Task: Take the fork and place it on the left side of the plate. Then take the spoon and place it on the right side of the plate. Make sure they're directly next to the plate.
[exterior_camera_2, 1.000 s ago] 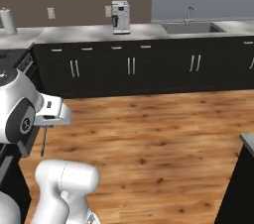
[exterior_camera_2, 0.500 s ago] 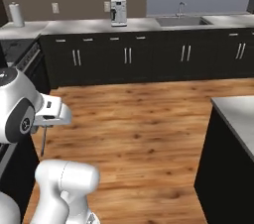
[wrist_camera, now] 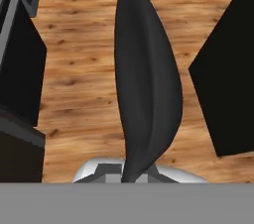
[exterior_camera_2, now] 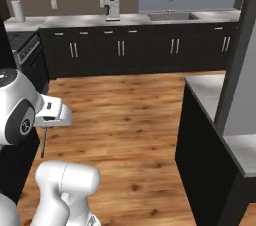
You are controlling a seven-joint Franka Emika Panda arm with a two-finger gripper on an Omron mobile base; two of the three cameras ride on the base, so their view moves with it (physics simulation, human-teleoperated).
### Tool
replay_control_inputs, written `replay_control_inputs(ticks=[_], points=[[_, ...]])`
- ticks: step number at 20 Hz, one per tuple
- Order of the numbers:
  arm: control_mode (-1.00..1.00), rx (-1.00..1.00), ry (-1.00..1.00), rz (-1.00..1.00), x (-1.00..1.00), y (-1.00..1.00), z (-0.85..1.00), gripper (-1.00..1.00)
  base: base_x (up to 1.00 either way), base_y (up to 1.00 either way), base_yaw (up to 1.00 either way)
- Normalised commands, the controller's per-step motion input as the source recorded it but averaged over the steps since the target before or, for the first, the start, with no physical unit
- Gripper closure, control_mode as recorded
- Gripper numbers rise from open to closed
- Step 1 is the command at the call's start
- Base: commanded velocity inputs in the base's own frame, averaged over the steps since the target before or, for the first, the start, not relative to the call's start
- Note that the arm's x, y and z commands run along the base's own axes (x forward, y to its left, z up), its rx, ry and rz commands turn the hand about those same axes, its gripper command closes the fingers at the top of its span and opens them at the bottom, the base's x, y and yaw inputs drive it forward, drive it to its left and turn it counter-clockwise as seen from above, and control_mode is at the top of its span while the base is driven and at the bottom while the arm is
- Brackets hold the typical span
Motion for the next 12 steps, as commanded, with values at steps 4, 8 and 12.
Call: replay_control_inputs(ticks=[4, 8, 12], points=[[1.00, 0.00, 0.00, 0.00, 0.00, 0.00, 0.00, 1.00, -0.81, -0.72, 0.00], [1.00, 0.00, 0.00, 0.00, 0.00, 0.00, 0.00, 1.00, -0.80, -0.75, 0.00], [1.00, 0.00, 0.00, 0.00, 0.00, 0.00, 0.00, 1.00, -0.65, -0.88, 0.00]])
